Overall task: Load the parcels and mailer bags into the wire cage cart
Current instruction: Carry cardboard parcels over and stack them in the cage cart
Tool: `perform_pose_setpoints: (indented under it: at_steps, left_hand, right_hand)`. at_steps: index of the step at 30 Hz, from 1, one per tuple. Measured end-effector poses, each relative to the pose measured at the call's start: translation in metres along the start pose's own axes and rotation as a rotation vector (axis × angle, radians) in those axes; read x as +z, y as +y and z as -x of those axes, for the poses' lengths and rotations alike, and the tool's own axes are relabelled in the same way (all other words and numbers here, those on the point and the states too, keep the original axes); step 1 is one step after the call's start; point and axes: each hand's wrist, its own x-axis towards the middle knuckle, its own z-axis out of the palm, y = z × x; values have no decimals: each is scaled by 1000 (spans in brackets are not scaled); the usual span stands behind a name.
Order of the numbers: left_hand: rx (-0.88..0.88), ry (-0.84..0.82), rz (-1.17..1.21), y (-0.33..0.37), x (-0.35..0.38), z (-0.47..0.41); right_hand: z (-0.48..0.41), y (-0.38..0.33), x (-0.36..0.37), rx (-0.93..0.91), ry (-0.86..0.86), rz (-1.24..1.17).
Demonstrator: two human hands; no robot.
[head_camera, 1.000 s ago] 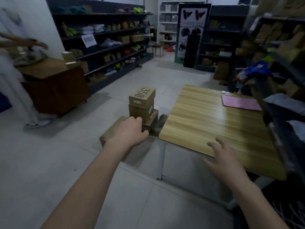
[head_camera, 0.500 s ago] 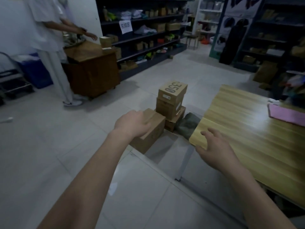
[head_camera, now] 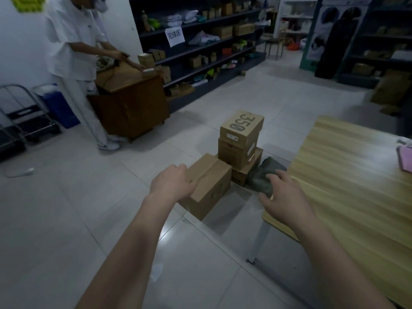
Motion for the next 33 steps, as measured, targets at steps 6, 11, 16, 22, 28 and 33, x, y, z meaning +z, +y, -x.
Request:
perform_pose_setpoints:
  at_steps: [6, 11, 16, 22, 28, 33]
  left_hand:
    - [-33, 19, 20, 8, -8, -43]
    - [-55, 25, 23, -7, -12, -83]
    - [-53, 15, 19, -32, -8, -137]
    - [-27, -2, 30, -82, 0, -229]
    - [27, -66, 26, -128, 1, -311]
    - [73, -97, 27, -138, 3, -362]
  right_hand:
    - [-56, -6, -15, -1, 11, 13]
    - [-97, -23, -9, -11, -13, 19]
    - [-147, -52, 12, 19, 2, 5]
    - [-223, -107, 50, 122, 48, -89]
    - [-288, -146, 69, 194, 55, -111]
    - [-319, -157, 70, 244, 47, -125]
